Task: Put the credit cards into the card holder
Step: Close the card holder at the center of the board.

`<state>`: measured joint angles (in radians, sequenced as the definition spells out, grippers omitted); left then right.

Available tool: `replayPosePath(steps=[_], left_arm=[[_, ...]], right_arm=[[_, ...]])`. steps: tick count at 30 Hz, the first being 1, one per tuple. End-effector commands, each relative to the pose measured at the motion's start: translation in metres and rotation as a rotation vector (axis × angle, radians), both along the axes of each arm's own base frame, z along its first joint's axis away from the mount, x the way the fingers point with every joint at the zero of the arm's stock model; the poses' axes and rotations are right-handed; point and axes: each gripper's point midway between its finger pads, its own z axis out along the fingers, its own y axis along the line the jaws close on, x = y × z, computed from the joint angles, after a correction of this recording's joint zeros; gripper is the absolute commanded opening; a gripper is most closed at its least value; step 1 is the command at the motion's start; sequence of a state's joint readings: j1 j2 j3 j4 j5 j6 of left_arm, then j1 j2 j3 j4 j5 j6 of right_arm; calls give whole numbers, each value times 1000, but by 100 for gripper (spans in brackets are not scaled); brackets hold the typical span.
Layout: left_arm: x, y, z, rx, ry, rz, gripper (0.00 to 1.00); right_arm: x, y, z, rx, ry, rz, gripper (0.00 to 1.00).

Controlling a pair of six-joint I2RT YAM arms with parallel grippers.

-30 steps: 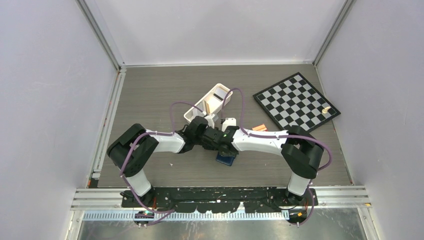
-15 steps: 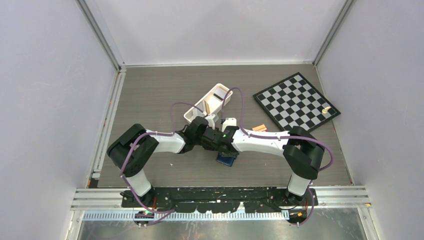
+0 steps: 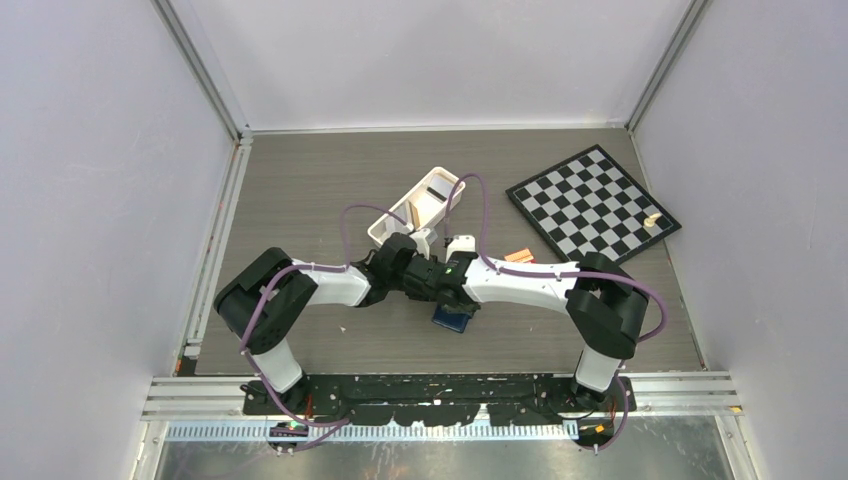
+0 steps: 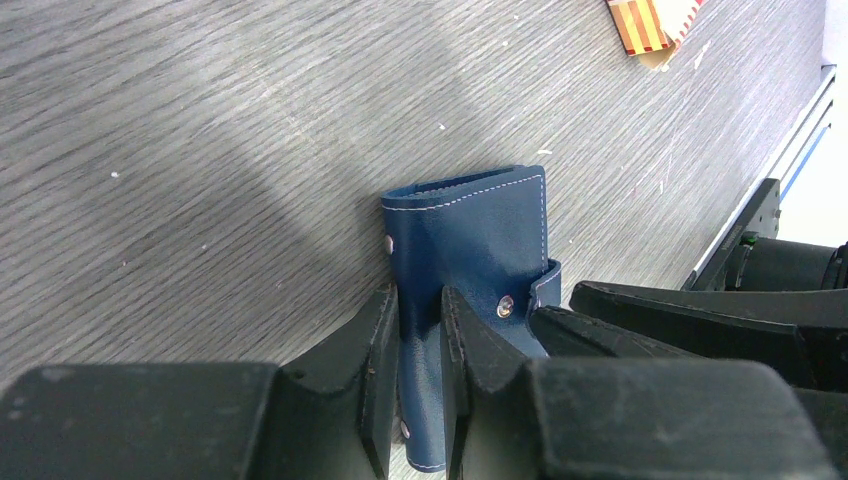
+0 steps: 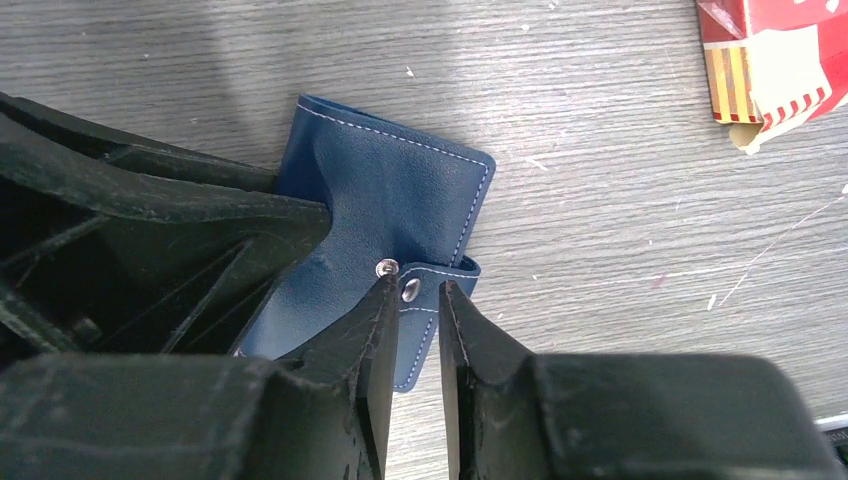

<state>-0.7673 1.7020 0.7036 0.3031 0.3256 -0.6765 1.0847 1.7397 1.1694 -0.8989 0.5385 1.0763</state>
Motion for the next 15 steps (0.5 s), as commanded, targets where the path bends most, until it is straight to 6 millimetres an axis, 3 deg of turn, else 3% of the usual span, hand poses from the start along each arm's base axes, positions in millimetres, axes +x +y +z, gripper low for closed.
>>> replayPosePath(steps=[1,15], left_arm=[[-21,17,-28,103,68,-24,9],[-22,17,-28,100,72,-29,8]], right_arm=[[15,13,13,49,-81,-21,28],[17,12,-2,32,-63,-34,31]])
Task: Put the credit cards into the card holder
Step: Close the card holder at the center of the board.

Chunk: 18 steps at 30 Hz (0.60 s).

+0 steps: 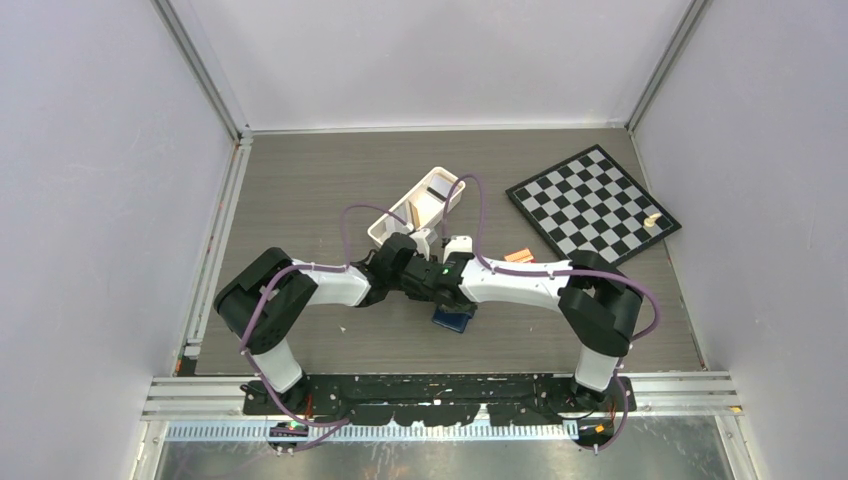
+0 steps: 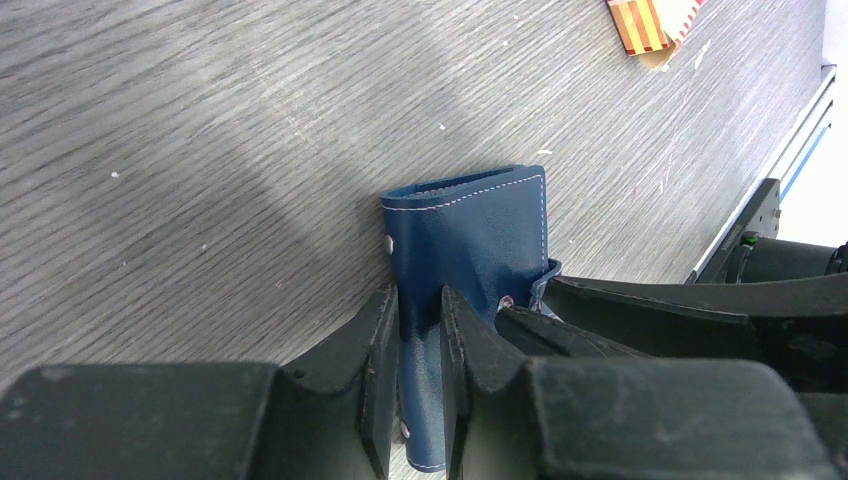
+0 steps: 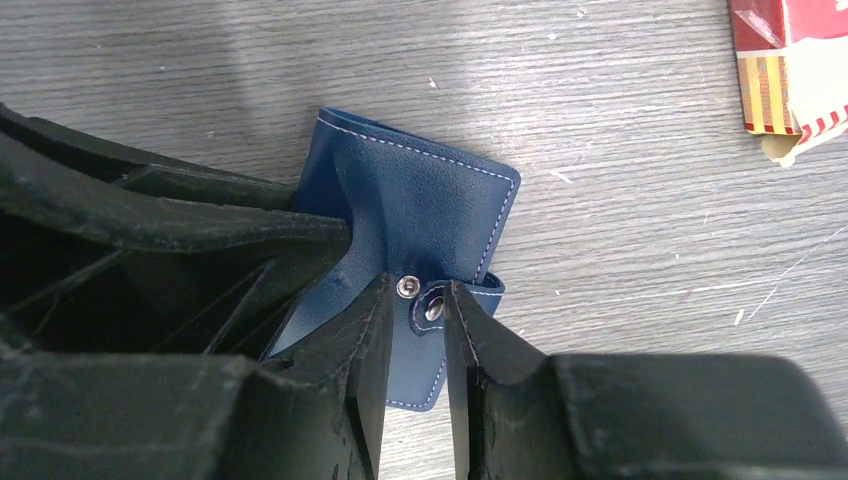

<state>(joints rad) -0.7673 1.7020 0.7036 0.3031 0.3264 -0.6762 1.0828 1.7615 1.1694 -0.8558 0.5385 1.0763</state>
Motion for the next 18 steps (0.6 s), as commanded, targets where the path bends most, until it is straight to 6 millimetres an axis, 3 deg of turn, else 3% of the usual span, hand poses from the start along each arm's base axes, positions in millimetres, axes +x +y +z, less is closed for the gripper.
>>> replayPosePath(steps=[1,8,18], left_arm=[[-22,17,-28,100,72,-29,8],[-22,16,-28,98,74,-29,8],[-23,16,-28,97,73,-31,8]], right_arm=[[12,3,3,8,-50,-35,30],[13,2,3,12,-54,-41,26],[11,1,3,14,-52,-42,8]])
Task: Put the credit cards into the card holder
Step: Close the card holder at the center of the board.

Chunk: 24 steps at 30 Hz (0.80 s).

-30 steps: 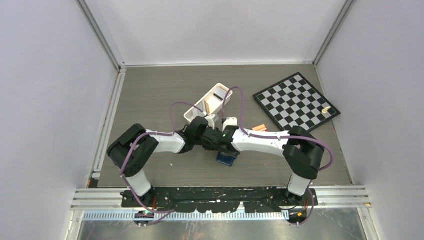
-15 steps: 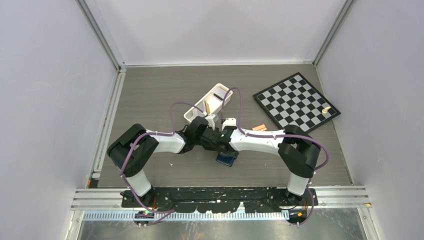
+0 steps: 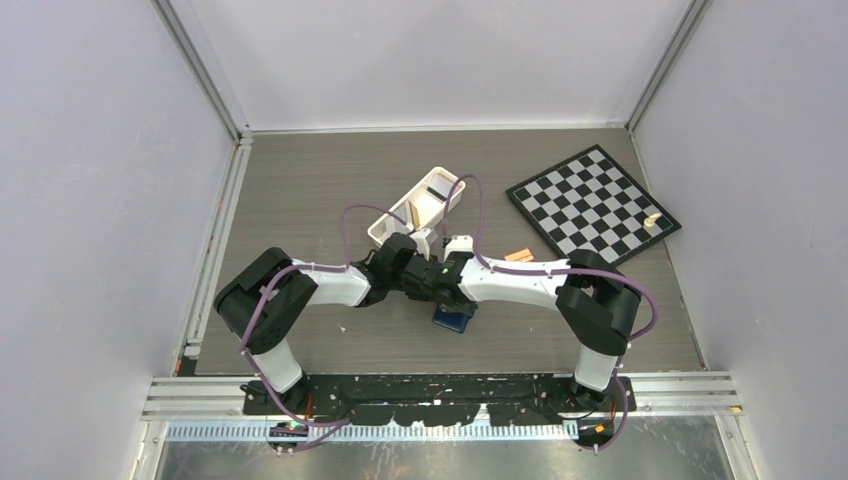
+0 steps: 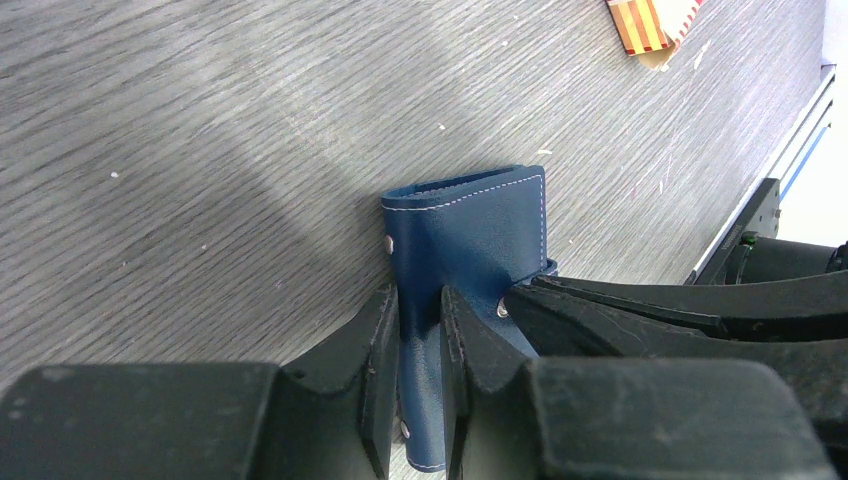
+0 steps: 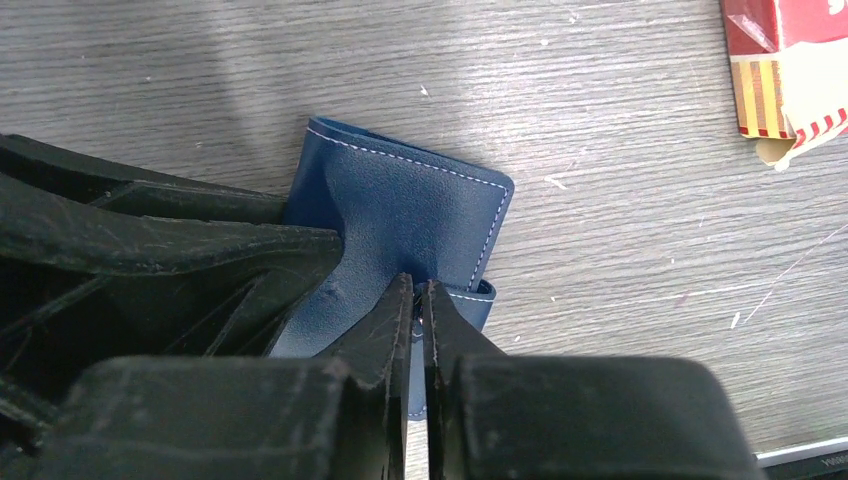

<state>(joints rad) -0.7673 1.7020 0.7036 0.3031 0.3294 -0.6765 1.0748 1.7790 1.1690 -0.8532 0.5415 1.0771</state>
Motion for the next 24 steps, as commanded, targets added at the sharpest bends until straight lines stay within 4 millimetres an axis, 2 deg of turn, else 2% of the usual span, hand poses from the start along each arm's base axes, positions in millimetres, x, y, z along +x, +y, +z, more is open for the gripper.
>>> replayPosePath(steps=[1,4,13,24], left_arm=[[-23,16,-28,99,73,-29,8],[-22,17,-28,98,72,-29,8],[-24,16,-27,93,74,-31,7],[-24,16,-27,92,76,-31,7]], right_arm=[[9,3,9,29,-56,-34,7],[7,1,8,31,-54,-35,1],[7,-4,11,124,-85,-68,0],[9,0,14,215,-117,-84,0]])
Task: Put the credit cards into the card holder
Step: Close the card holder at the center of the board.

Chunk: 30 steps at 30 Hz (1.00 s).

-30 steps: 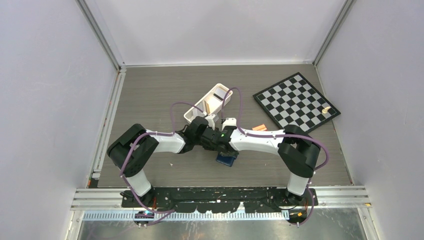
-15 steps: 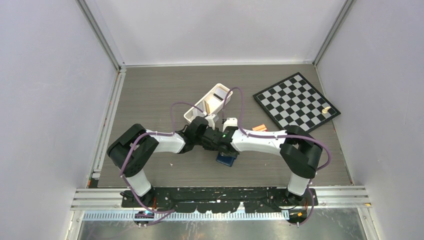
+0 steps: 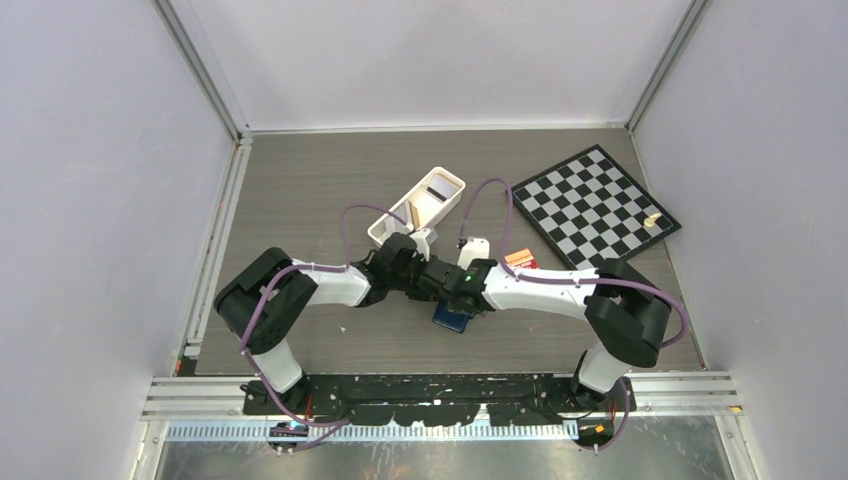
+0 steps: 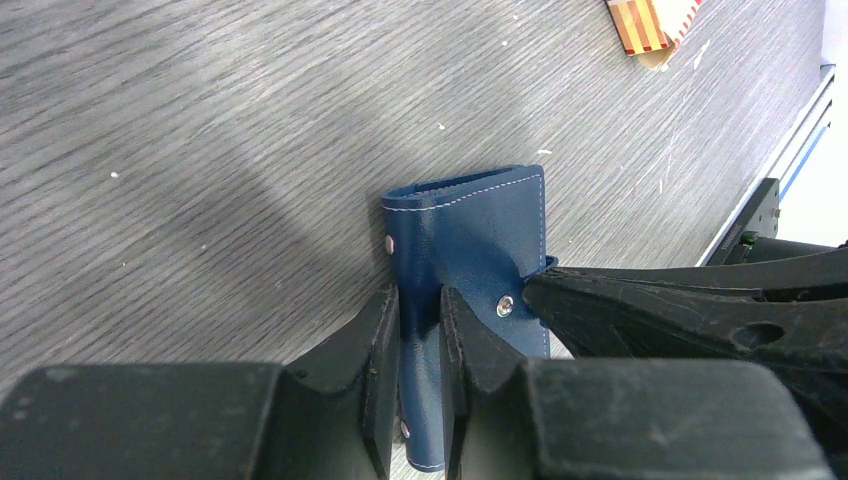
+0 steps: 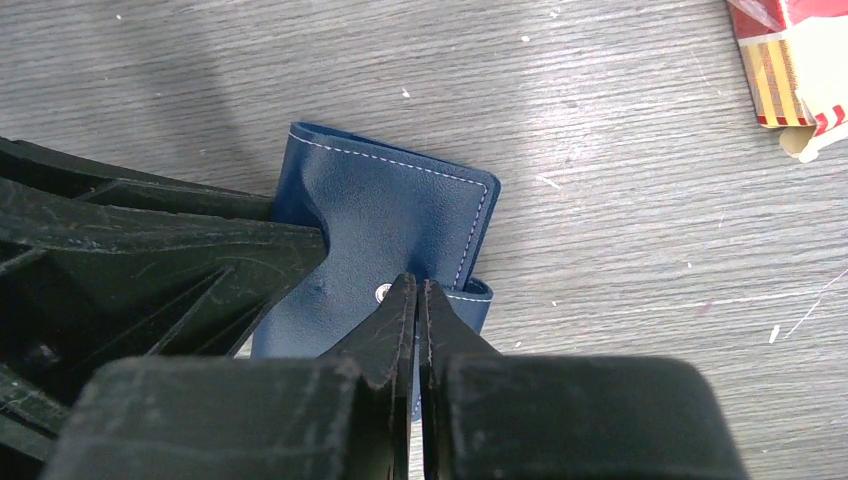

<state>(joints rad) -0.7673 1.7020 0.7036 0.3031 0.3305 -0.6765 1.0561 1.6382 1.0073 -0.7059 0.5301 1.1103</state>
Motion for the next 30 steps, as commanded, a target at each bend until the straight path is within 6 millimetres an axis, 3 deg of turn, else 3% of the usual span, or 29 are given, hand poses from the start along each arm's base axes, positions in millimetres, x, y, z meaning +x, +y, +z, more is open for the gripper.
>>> replayPosePath(steps=[1,30], left_arm=[[-24,16,-27,93,76,-31,7],[-26,14,-29,86,90,-39,6]], right_arm=[[10,8,11,78,-62,-42,0],[15,19,5,96,-68,-39,0]])
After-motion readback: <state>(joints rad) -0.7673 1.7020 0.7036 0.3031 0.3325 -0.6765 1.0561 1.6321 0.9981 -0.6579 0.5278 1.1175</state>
